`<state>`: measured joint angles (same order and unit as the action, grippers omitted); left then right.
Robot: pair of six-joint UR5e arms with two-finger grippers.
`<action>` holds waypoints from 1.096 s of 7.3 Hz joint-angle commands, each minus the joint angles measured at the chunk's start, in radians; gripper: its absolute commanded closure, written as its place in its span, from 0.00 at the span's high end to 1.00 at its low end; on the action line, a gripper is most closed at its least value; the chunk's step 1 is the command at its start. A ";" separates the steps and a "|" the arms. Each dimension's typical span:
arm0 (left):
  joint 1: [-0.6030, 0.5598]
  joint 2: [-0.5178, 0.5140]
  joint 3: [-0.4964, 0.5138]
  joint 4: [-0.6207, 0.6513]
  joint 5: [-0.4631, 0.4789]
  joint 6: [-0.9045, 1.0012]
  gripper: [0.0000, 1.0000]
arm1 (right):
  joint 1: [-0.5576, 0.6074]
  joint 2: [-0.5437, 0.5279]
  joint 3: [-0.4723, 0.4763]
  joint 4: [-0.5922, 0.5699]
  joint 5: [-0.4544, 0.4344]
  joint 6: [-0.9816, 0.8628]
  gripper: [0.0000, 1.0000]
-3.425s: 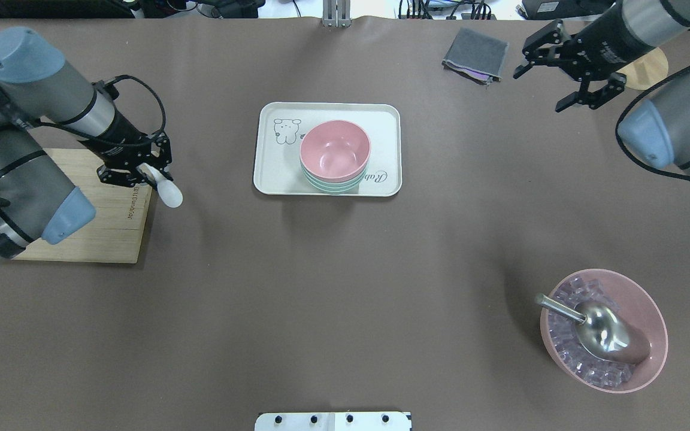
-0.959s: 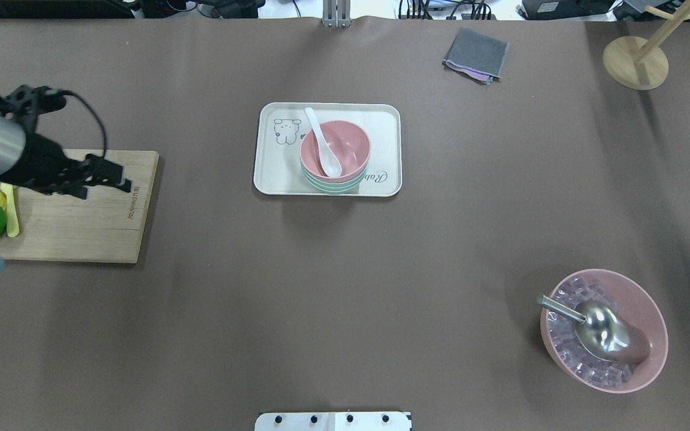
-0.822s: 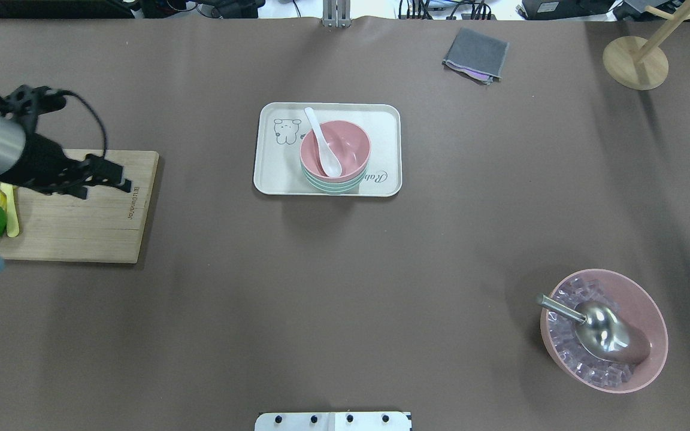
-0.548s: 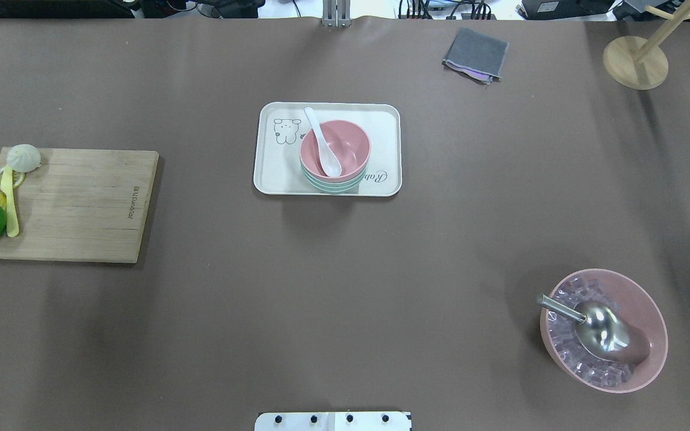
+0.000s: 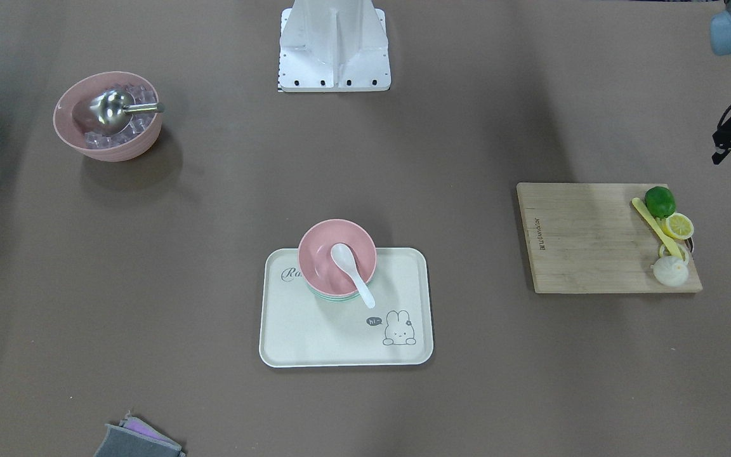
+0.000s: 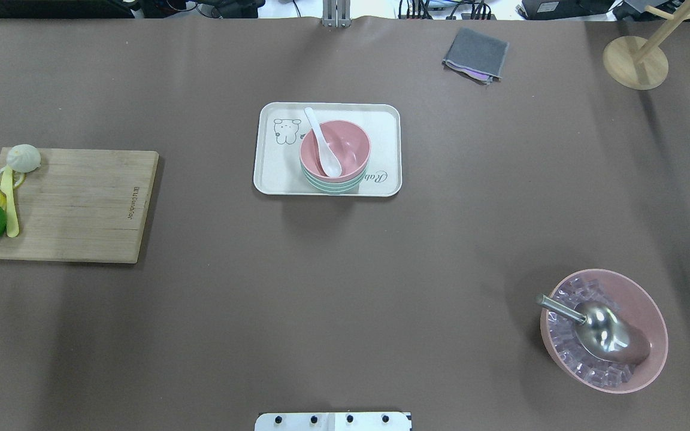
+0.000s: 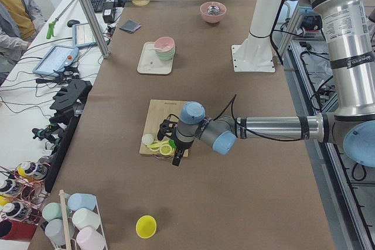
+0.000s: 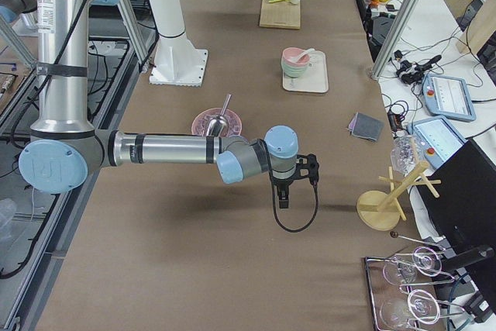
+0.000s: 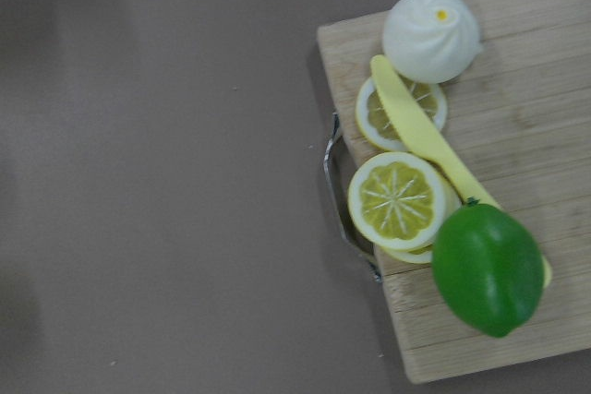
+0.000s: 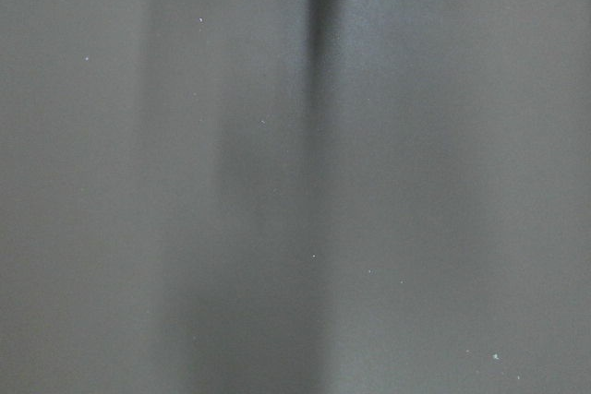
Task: Stack pink bowl on green and place spoon
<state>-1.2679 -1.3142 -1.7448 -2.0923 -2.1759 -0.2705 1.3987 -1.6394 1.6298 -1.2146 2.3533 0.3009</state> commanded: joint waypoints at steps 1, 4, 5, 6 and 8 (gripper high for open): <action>-0.016 -0.074 -0.027 0.274 -0.037 0.063 0.98 | -0.007 0.001 0.001 -0.003 0.000 -0.003 1.00; -0.036 -0.056 -0.002 0.276 -0.062 0.175 0.98 | -0.023 0.003 -0.002 -0.064 -0.016 -0.061 1.00; -0.060 -0.056 0.002 0.293 -0.124 0.163 0.98 | -0.008 0.021 0.001 -0.156 -0.017 -0.165 1.00; -0.118 -0.074 0.055 0.308 -0.248 0.175 0.98 | 0.015 0.054 0.005 -0.243 -0.016 -0.222 1.00; -0.148 -0.089 0.076 0.301 -0.257 0.178 0.98 | 0.032 0.075 0.008 -0.276 -0.016 -0.227 1.00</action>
<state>-1.3973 -1.3947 -1.6843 -1.7913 -2.4127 -0.0954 1.4203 -1.5761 1.6365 -1.4629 2.3377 0.0878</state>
